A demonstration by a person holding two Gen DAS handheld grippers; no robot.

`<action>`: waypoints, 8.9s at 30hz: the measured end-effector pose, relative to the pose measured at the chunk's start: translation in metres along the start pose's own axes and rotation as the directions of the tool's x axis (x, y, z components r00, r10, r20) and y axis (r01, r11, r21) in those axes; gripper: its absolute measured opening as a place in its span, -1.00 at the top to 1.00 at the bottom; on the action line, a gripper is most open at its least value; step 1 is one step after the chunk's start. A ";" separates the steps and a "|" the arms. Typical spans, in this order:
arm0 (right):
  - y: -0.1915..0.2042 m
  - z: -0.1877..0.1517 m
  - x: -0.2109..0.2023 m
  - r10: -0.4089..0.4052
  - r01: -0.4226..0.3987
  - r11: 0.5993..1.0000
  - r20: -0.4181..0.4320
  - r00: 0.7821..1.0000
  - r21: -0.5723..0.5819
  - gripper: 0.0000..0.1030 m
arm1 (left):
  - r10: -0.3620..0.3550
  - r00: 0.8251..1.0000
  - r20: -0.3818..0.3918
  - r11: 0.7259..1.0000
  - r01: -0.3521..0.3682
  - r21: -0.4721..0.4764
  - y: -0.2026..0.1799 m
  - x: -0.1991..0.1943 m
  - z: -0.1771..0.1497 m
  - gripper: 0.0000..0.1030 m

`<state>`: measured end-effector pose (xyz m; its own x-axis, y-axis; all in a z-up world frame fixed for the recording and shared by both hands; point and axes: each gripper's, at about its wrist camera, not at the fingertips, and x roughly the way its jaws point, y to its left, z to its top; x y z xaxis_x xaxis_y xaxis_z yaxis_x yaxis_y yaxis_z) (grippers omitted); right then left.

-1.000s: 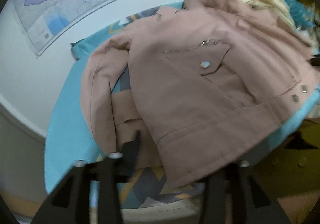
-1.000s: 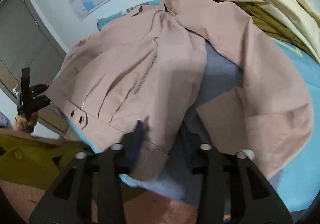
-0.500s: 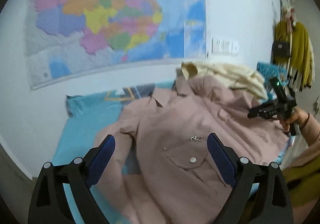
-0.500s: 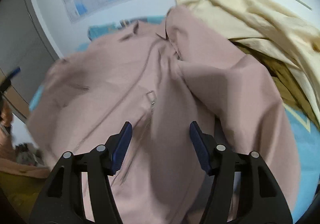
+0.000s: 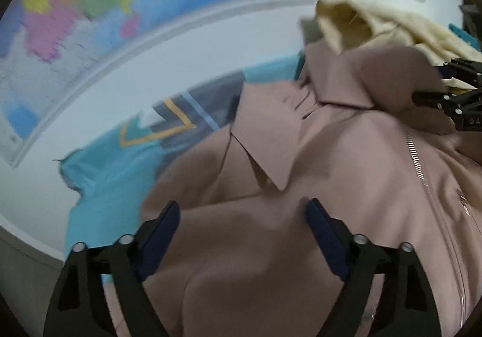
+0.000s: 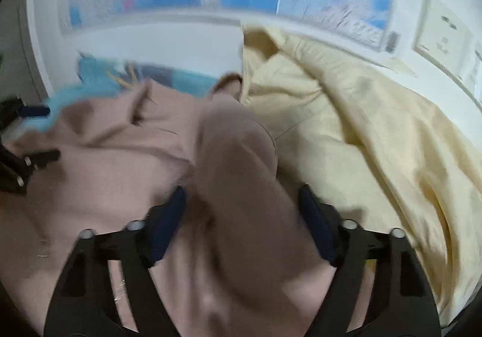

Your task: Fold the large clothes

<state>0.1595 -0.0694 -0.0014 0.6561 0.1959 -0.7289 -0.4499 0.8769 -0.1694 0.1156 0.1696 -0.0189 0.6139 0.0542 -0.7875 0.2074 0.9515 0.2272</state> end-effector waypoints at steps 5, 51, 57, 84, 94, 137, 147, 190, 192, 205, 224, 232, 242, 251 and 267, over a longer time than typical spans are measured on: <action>-0.062 0.024 -0.030 0.064 -0.088 0.974 0.120 0.991 0.211 0.96 | -0.016 0.999 -0.042 1.000 0.015 -0.014 0.012 0.033 0.017 -0.52; -0.065 -0.085 -0.274 0.449 -0.474 0.869 0.176 0.876 0.143 0.90 | -0.314 0.926 0.210 0.949 0.307 0.066 -0.044 -0.071 -0.002 -0.59; 0.030 -0.027 -0.191 0.651 -0.652 0.757 0.039 0.758 0.036 0.83 | -0.379 0.889 0.257 0.920 0.393 -0.003 -0.013 -0.087 -0.013 -0.59; -0.037 0.015 -0.014 0.330 -0.307 0.929 -0.086 0.940 0.206 0.58 | -0.622 0.776 -0.107 0.783 0.615 -0.092 -0.081 -0.024 -0.059 0.03; -0.073 0.039 -0.013 0.181 -0.144 0.951 -0.117 0.976 0.272 0.93 | -0.366 0.930 0.042 0.917 0.368 -0.153 0.010 -0.033 -0.017 0.52; -0.028 -0.032 0.000 0.401 -0.368 0.890 -0.078 0.913 0.268 0.39 | -0.249 0.951 -0.183 0.962 0.265 0.066 0.036 -0.016 -0.058 -0.57; -0.087 -0.041 -0.021 0.387 -0.339 0.849 -0.042 0.921 0.405 0.71 | -0.052 0.997 -0.048 0.997 0.055 0.060 0.068 -0.034 -0.023 0.85; 0.088 0.019 -0.056 0.454 -0.452 0.886 0.004 0.891 -0.101 -0.41 | -0.063 0.997 0.039 0.969 0.070 -0.238 0.138 -0.083 -0.113 -0.61; 0.131 0.022 -0.055 0.490 -0.487 0.846 -0.040 0.871 -0.217 -0.42 | -0.063 0.998 0.013 0.968 0.064 -0.244 0.134 -0.081 -0.130 -0.61; 0.148 0.022 -0.028 0.390 -0.403 0.884 -0.103 0.915 -0.236 0.95 | 0.110 0.985 -0.129 0.966 -0.136 -0.218 0.132 -0.085 -0.189 0.48; 0.202 0.011 -0.082 0.668 -0.689 0.672 -0.179 0.723 -0.273 -0.19 | -0.028 0.998 -0.057 0.943 0.007 -0.333 0.131 -0.101 -0.236 -0.25; 0.259 0.009 -0.083 0.718 -0.747 0.582 -0.229 0.657 -0.320 -0.19 | 0.262 0.963 -0.065 0.917 -0.269 -0.296 0.159 -0.141 -0.206 0.89; 0.249 0.016 -0.069 0.700 -0.725 0.638 -0.195 0.687 -0.259 -0.22 | 0.210 0.977 0.048 0.931 -0.185 -0.315 0.146 -0.175 -0.217 -0.37; 0.191 0.037 -0.041 0.583 -0.588 0.793 -0.081 0.809 -0.160 -0.33 | -0.177 0.969 0.174 0.782 0.246 -0.573 0.130 -0.119 -0.250 -0.45; 0.158 0.047 0.006 0.619 -0.618 0.786 -0.061 0.783 0.028 0.85 | -0.093 0.973 0.211 0.555 0.227 -0.800 0.195 -0.051 -0.187 0.67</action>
<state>0.1210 0.0909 -0.0017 0.1988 0.6691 -0.7161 -0.7423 0.5799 0.3358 -0.0178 0.4094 -0.0412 0.7390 -0.0999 -0.6662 -0.3548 0.7829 -0.5110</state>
